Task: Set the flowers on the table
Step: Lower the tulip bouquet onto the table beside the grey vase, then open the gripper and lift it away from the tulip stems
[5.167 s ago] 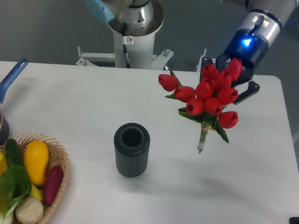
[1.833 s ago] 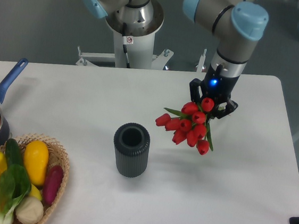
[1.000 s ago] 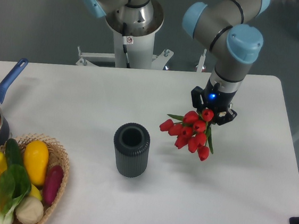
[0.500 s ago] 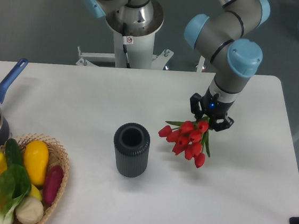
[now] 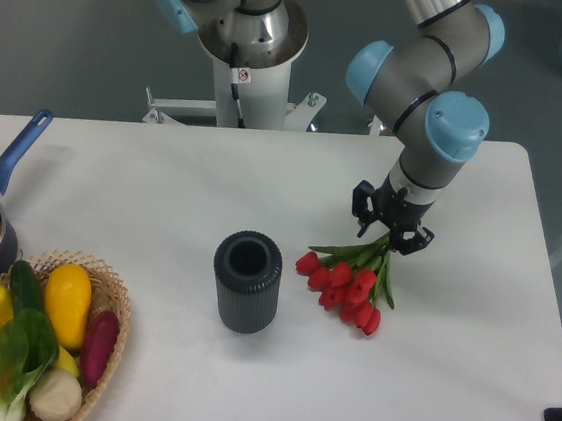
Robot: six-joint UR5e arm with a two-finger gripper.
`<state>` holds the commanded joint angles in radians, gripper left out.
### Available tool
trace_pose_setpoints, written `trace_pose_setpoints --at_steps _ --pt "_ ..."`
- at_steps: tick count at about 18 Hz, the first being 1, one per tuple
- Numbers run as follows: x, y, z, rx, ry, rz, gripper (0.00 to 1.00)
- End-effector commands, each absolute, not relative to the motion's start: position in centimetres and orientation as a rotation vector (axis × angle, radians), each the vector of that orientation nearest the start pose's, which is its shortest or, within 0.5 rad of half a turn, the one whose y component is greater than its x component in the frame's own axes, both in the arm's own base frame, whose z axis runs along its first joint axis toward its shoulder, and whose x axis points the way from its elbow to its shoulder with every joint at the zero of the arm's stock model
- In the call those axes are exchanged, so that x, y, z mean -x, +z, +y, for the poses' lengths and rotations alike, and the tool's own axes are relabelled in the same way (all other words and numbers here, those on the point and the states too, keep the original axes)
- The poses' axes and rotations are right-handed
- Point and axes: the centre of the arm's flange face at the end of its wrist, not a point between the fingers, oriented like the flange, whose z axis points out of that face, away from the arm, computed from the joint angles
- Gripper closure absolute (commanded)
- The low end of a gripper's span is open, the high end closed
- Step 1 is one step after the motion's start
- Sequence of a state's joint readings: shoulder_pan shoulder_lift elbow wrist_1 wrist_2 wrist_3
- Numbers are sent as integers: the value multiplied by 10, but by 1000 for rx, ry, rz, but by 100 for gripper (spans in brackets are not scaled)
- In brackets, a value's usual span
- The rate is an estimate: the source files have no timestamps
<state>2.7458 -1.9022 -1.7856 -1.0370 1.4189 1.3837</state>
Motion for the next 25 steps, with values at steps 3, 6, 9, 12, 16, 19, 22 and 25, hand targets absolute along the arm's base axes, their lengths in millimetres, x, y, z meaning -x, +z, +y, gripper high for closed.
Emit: trace_pose_setpoints --at_steps 3,6,9,12,16,19,22,25 --pt "472 268 353 2979 -66 294 0" --pt "467 296 345 2983 -12 193 0" --pt "474 316 332 2963 36 148 0" --pt "469 341 336 2943 113 167 0" --pt "479 382 334 2914 229 166 0" --pt "481 405 335 2900 294 180 0" --pt "487 421 333 2892 332 178 0" --pt "486 428 329 2890 351 227 0"
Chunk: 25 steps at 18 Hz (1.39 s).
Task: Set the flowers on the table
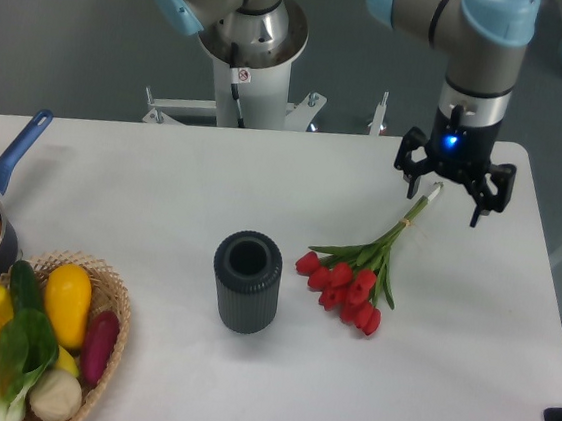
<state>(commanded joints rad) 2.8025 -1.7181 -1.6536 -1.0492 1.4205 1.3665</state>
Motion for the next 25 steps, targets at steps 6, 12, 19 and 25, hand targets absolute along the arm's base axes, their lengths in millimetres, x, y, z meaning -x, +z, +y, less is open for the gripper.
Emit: trace_pose_setpoints --at_steps 6,12,19,25 --pt "496 439 294 2893 380 481 0" --pt "494 440 294 2886 383 486 0" --pt "492 439 294 2884 384 484 0" --pt "491 442 295 2882 395 489 0"
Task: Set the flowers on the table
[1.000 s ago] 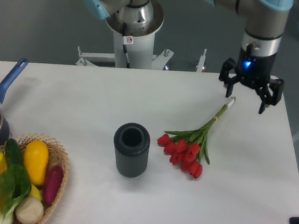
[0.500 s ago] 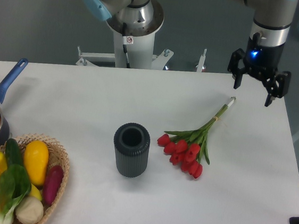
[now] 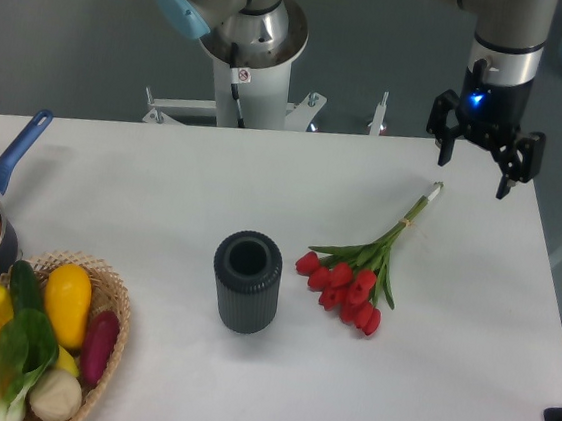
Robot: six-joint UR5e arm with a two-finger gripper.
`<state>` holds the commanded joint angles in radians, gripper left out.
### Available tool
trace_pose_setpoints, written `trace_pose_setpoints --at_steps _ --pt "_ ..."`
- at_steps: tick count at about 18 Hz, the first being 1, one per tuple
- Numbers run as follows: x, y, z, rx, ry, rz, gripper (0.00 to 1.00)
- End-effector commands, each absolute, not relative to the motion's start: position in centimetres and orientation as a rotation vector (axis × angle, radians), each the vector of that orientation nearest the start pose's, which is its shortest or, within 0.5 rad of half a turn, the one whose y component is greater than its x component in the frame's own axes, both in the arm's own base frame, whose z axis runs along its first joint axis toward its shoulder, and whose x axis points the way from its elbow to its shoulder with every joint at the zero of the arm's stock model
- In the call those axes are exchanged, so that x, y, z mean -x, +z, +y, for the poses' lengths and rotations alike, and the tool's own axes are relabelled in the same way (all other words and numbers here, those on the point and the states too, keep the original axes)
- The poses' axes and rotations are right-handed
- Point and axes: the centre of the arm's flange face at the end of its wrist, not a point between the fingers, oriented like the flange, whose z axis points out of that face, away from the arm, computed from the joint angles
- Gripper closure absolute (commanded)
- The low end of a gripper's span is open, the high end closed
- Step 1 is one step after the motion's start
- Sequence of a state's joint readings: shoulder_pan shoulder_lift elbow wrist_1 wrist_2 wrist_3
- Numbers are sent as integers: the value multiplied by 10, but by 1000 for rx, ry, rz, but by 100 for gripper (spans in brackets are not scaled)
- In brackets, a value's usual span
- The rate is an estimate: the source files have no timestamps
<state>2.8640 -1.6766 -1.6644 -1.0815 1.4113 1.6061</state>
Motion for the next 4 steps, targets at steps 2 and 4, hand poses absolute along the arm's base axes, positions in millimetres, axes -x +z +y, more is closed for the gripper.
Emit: trace_pose_setpoints --at_steps 2,4 --pt "489 443 297 2879 399 496 0" --pt "490 443 296 2881 397 492 0"
